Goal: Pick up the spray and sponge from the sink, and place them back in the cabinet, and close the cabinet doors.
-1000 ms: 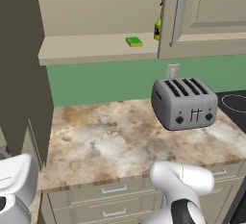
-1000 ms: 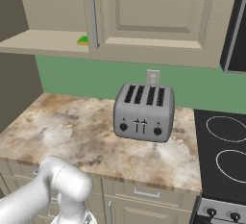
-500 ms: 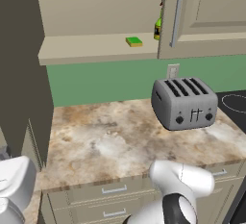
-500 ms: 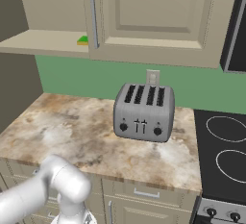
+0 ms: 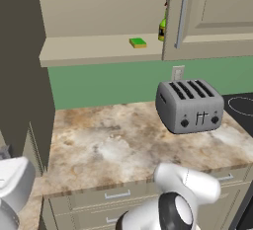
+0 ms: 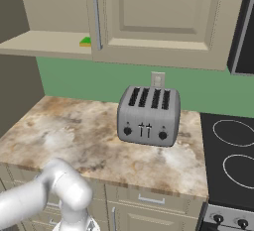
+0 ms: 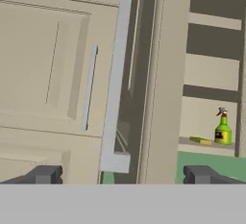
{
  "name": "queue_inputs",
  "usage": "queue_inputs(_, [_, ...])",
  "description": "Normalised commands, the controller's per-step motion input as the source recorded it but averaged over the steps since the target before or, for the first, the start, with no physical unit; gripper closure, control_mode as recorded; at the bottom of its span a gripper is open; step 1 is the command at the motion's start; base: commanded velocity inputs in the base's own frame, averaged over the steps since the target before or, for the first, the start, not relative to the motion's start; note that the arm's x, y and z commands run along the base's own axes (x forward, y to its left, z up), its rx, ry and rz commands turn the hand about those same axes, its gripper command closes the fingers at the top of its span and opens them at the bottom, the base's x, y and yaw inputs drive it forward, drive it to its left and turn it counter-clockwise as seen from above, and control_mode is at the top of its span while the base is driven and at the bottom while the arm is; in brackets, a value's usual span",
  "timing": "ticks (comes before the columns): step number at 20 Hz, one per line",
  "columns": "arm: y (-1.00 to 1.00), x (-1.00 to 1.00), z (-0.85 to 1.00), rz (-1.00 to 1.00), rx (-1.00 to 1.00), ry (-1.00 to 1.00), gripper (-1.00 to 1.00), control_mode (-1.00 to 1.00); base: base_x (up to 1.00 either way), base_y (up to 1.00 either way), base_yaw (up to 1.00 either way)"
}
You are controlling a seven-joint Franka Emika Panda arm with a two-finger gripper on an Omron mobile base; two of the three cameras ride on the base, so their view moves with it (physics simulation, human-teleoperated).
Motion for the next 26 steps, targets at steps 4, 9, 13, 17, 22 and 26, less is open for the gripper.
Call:
queue_inputs(4, [0.0,0.13,0.0,-0.08,0.0,0.0,-1.0,-1.0,0.0,0.0,0.0])
queue_inputs(9, [0.0,0.08,-0.01,-0.08,0.0,0.0,-1.0,-1.0,0.0,0.0,0.0])
queue_inputs(13, [0.0,0.01,-0.05,-0.08,0.0,0.0,-1.0,-1.0,0.0,0.0,0.0])
queue_inputs(17, [0.0,0.0,-0.1,-0.09,0.0,0.0,-1.0,-1.0,0.0,0.0,0.0])
queue_inputs(22, [0.0,0.0,-0.12,-0.1,0.01,0.0,-1.0,-1.0,0.0,0.0,0.0])
queue_inputs(26, [0.0,0.0,-0.05,-0.09,0.01,0.0,-1.0,-1.0,0.0,0.0,0.0])
